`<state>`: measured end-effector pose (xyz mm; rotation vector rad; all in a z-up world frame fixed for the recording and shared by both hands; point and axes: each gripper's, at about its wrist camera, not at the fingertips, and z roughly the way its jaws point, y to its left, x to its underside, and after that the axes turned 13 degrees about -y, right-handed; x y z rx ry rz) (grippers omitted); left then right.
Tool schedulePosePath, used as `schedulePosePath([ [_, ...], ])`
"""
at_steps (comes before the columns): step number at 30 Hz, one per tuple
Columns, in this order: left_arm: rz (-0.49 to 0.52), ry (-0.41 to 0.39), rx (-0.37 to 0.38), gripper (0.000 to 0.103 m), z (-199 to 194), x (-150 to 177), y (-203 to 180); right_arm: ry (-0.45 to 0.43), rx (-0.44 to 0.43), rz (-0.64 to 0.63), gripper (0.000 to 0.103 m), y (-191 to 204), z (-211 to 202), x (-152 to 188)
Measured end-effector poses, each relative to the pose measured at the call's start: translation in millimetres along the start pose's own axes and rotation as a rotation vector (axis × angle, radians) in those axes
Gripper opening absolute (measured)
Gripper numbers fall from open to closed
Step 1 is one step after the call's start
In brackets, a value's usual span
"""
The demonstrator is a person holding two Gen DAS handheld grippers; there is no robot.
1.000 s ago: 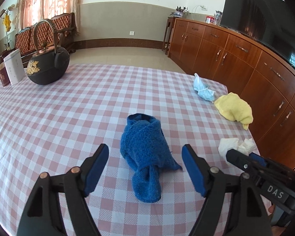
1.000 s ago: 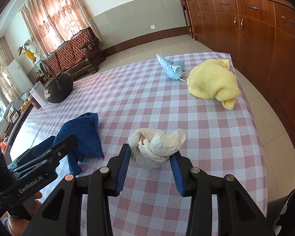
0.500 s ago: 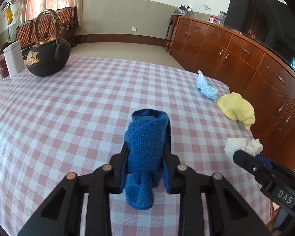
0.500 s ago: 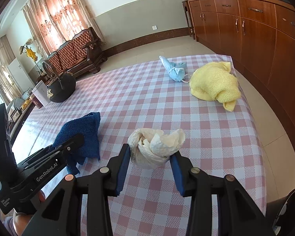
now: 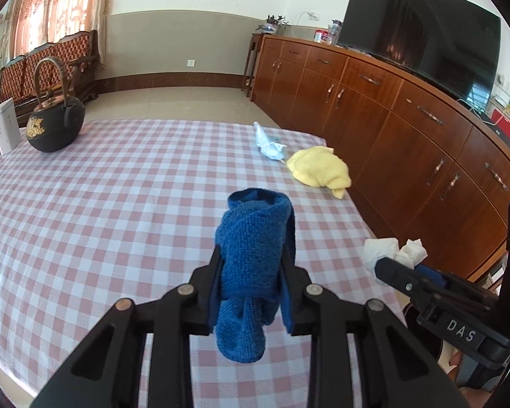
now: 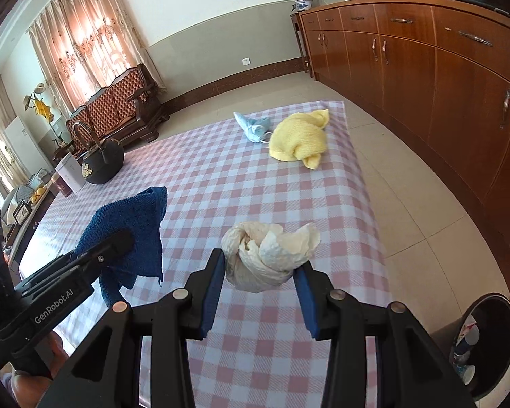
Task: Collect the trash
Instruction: 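Carry the blue towel and white cloth over the black bin with both tools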
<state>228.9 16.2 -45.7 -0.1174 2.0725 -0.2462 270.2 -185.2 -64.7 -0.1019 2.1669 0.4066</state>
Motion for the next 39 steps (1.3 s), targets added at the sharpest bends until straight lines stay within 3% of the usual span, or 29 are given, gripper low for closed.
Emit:
schedulePosePath([
  [23,0.208,0.138,0.388,0.029,-3.5,67.4,-225.7,-0.1,0.373,0.245,0.043,-207.9,-182.7,56.3],
  [31,0.27,0.207,0.461,0.029,8.4,96.8,-286.2,-0.097,0.457,0.339,0.043,-266.9,-214.2,83.4],
  [39,0.31,0.288,0.486,0.029,27.0,128.3,-326.9,-0.051,0.512,0.415,0.043,-318.6,-213.8,102.8],
])
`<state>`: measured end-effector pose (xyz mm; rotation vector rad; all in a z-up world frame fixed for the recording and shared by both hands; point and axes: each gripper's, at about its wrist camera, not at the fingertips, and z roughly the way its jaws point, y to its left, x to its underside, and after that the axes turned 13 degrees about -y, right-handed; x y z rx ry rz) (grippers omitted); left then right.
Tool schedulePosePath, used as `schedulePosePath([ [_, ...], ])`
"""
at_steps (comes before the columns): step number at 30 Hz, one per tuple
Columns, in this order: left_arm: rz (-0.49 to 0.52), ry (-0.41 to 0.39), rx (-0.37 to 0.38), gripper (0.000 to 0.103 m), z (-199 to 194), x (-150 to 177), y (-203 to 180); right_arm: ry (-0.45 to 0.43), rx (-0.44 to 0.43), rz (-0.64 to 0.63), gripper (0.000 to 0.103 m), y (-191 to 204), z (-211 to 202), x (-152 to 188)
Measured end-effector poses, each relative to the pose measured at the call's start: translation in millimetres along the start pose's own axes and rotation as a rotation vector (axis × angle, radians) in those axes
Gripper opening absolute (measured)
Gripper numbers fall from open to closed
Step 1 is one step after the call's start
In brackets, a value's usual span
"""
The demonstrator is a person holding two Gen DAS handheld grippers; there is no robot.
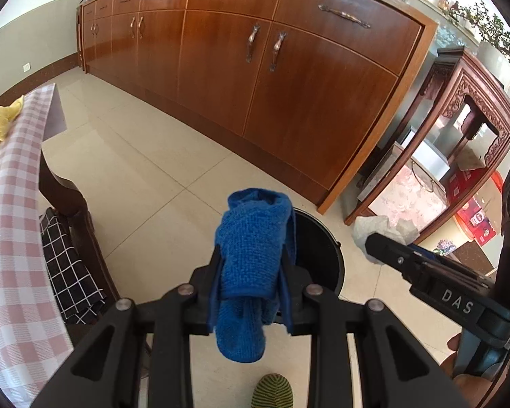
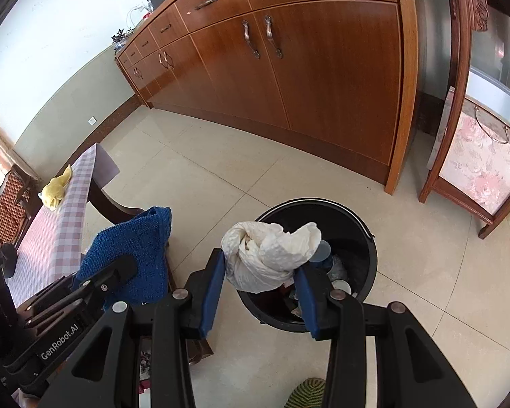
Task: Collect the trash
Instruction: 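Carry the blue towel and white cloth over the black bin with both tools, then open both tools to drop the towel and cloth into the bin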
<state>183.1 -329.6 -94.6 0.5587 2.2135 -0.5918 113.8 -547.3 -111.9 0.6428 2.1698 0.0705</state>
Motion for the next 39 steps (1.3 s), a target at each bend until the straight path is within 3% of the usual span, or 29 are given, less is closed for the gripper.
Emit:
schedulePosePath([
  [17,0.004,0.147,0.012,0.033,76.9,23.4,-25.3,0.105,0.083,0.06,0.044,-53.5,74.5,-16.3],
  [22,-0.023,0.166,0.024,0.048,93.0,25.3,-24.2,0.122,0.105,0.08,0.047,-61.3,94.3,-24.4],
  [24,-0.03,0.173,0.031,0.064,97.2,25.1,-24.2,0.125,0.132,0.082,0.058,-63.2,98.3,-26.2],
  [27,-0.028,0.149,0.016,0.064,91.7,20.5,-23.1,0.098,0.171,0.088,0.069,-64.7,94.0,-30.9],
  [32,-0.001,0.068,-0.023,0.064,72.9,8.2,-20.7,0.059,0.182,0.095,0.07,-66.1,82.1,-36.8],
  [39,0.001,0.025,-0.051,0.064,47.2,-12.0,-12.2,0.031,0.167,0.075,0.07,-50.6,64.3,-39.0],
])
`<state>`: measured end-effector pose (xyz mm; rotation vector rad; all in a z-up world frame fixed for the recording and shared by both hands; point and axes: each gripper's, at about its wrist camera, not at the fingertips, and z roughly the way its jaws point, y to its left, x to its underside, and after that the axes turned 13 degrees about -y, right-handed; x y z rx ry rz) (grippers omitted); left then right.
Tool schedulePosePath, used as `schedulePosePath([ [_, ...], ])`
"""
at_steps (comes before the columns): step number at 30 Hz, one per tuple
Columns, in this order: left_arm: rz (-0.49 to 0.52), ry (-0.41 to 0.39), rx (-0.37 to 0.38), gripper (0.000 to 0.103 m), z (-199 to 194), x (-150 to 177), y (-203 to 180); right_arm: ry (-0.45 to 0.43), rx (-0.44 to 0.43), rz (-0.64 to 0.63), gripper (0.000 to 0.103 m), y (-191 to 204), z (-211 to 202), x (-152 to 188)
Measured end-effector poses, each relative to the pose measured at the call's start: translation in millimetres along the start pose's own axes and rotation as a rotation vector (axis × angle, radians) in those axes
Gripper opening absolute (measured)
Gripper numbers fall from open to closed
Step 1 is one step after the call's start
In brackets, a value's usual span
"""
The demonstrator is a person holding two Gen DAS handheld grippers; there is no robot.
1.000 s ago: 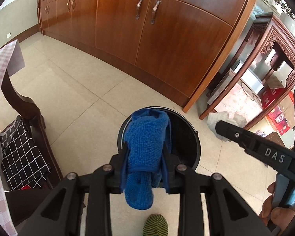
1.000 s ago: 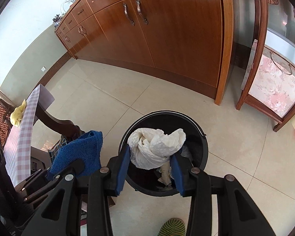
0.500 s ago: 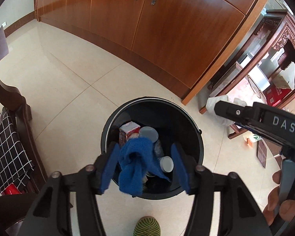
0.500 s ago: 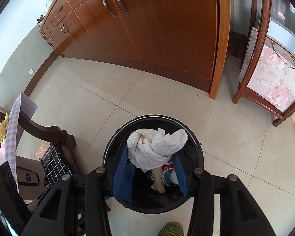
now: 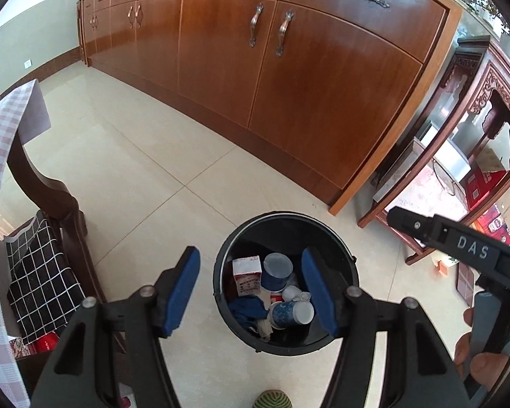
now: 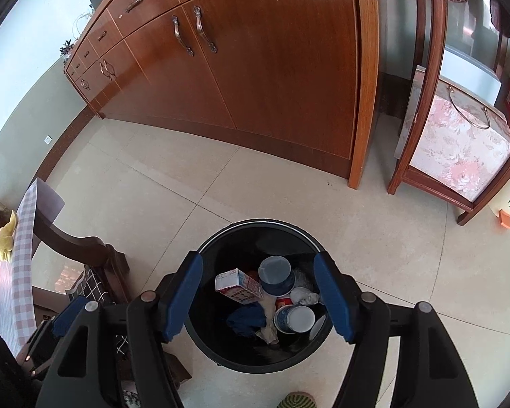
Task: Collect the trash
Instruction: 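Open both tools to drop the towel and cloth into the bin, then move both tools back toward the table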
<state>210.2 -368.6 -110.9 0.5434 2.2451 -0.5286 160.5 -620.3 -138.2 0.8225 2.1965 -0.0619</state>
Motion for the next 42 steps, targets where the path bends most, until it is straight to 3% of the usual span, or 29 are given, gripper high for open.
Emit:
schedulePosePath([
  [11,-0.018,-0.087,-0.029,0.064,-63.7,-23.1,27.5,-0.062,-0.076,-0.112,0.076,62.8,-48.9,17.7],
  [19,-0.053,-0.145,-0.081,0.064,-118.7,-21.9,63.2,-0.121,-0.183,-0.207,0.079,125.9,-98.8,33.4],
  [31,-0.166,-0.217,-0.285,0.064,-176.6,-20.1,173.0,-0.152,-0.382,-0.33,0.084,249.3,-132.9,49.7],
  [42,-0.269,-0.245,-0.435,0.064,-182.4,-24.0,282.4,-0.093,-0.489,-0.424,0.084,368.2,-94.7,65.1],
])
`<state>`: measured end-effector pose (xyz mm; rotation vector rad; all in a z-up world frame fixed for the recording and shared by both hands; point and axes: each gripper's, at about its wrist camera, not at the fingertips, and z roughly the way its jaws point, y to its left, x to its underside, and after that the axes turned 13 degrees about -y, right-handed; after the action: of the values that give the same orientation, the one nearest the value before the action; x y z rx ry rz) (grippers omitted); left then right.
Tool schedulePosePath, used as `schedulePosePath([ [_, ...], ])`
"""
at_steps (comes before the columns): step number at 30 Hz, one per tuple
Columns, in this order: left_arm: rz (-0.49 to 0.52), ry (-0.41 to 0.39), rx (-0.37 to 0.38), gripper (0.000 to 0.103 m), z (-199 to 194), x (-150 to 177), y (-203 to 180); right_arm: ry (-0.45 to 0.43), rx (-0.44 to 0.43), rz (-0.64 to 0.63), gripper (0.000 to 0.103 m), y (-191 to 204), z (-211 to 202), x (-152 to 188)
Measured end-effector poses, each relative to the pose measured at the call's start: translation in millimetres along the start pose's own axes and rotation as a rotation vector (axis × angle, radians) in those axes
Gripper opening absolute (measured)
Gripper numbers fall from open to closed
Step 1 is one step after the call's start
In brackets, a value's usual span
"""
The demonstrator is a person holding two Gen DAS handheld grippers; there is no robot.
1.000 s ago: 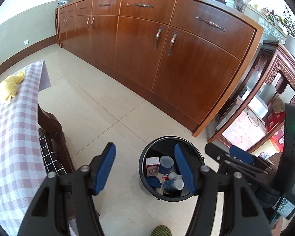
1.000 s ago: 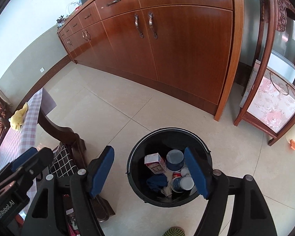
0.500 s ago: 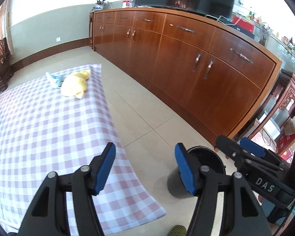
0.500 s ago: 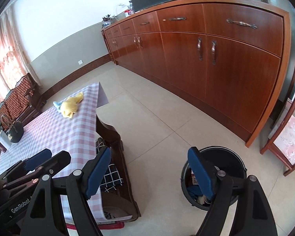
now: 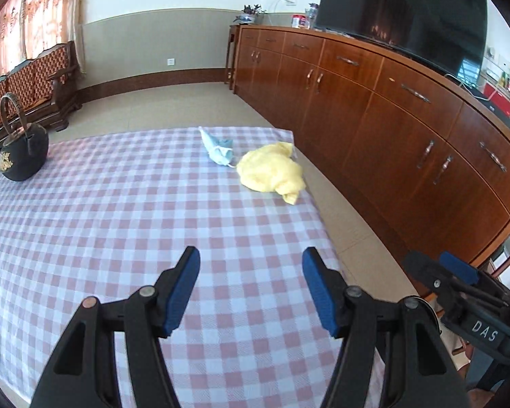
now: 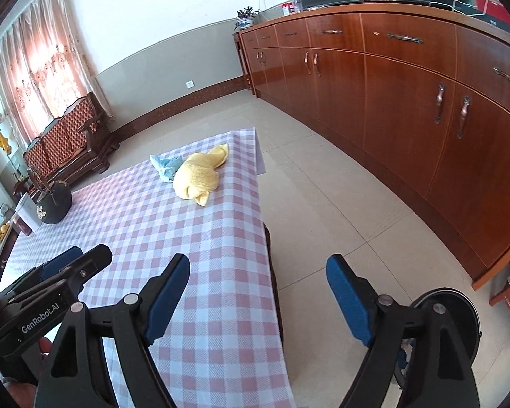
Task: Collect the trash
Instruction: 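Move both tools back toward the table, then grasp the yellow cloth with the right tool while the left tool grasps the light blue mask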
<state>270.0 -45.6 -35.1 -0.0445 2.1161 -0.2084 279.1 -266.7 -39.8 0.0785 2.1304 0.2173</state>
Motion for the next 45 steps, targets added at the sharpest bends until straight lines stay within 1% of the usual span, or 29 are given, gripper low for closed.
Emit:
schedulePosePath([
  [4,-0.017,0.002,-0.035,0.064,20.9,-7.4,24.7,0.022,-0.033,-0.028,0.084,22.3,37.3,-7.1],
  [11,-0.035,-0.002,-0.067,0.064,47.2,-18.3,44.7,0.049,-0.075,-0.06,0.084,52.4,98.2,-19.7],
  [16,-0.037,-0.003,-0.075,0.064,65.4,-24.9,52.6,0.062,-0.081,-0.069,0.084,61.5,136.6,-29.9],
  [22,-0.033,0.0,-0.078,0.064,81.1,-29.3,53.7,0.083,-0.088,-0.064,0.084,65.2,177.8,-38.2],
  [25,-0.034,0.0,-0.081,0.064,86.2,-29.2,53.4,0.097,-0.098,-0.07,0.084,68.1,195.2,-38.1],
  [29,-0.035,0.004,-0.081,0.064,92.6,-28.9,53.1,0.102,-0.125,-0.068,0.084,69.7,208.7,-37.8],
  [31,-0.033,0.007,-0.079,0.064,95.8,-29.9,52.3,0.096,-0.132,-0.069,0.08,70.3,211.8,-38.2],
  [32,-0.033,0.006,-0.08,0.064,97.1,-30.8,51.1,0.097,-0.138,-0.068,0.071,70.1,213.7,-38.4],
  [33,-0.033,0.005,-0.079,0.064,98.2,-31.5,50.6,0.099,-0.147,-0.066,0.058,69.7,215.7,-38.5],
  [34,-0.033,0.005,-0.078,0.064,99.4,-32.2,49.2,0.101,-0.154,-0.065,0.053,69.5,217.4,-38.5],
  [35,-0.033,0.004,-0.078,0.064,100.7,-33.4,47.9,0.098,-0.153,-0.074,0.052,70.2,217.7,-38.4],
  [38,-0.033,-0.001,-0.072,0.064,104.3,-36.2,44.3,0.078,-0.157,-0.108,0.043,73.0,217.2,-38.1],
  [39,-0.032,-0.002,-0.07,0.064,105.6,-37.1,43.1,0.069,-0.153,-0.114,0.042,72.7,215.6,-39.0],
  [45,-0.038,0.009,-0.056,0.064,121.6,-43.6,36.6,0.046,-0.134,-0.085,0.042,61.8,221.7,-47.0],
])
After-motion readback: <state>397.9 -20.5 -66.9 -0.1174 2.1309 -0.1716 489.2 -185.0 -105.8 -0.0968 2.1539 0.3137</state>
